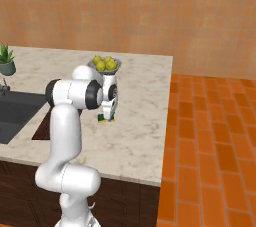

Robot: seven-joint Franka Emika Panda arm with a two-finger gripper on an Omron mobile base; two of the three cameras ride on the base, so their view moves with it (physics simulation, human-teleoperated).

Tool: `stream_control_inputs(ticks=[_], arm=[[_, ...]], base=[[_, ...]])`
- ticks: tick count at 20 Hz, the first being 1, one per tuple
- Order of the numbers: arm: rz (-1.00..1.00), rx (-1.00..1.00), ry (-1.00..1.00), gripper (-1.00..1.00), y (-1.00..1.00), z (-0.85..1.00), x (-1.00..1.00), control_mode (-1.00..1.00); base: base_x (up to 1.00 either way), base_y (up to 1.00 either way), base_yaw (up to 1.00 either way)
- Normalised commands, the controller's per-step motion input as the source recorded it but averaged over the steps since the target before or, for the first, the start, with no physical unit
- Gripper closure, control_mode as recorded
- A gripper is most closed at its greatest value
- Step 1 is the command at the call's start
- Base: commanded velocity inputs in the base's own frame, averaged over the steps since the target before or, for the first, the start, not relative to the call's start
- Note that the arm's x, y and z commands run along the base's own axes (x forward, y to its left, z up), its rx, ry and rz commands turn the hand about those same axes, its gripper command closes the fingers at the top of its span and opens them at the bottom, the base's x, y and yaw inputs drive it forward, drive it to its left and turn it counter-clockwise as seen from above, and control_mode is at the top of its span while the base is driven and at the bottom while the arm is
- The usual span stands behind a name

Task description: Pick up the sponge from the counter and clean the cutting board by briefly scrubbing or pressing down on the cutting board. Once finished, release the sponge.

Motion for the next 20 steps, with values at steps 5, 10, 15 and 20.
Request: stream_control_inputs(ticks=[5, 10, 15, 20], arm=[[0.0, 0.02, -0.2, -1.0, -0.07, 0.48, -0.41, -1.0], [0.02, 0.07, -0.31, -1.0, -0.09, 1.0, -0.98, -1.0], [0.12, 0.1, -0.28, -1.0, -0.16, 0.97, -1.0, -1.0], [0.14, 0.03, -0.34, -1.0, -0.02, 0.92, -1.0, -1.0]], base=[[0.0, 0.0, 0.0], [0.0, 0.0, 0.0], [0.0, 0.0, 0.0], [0.0, 0.0, 0.0]])
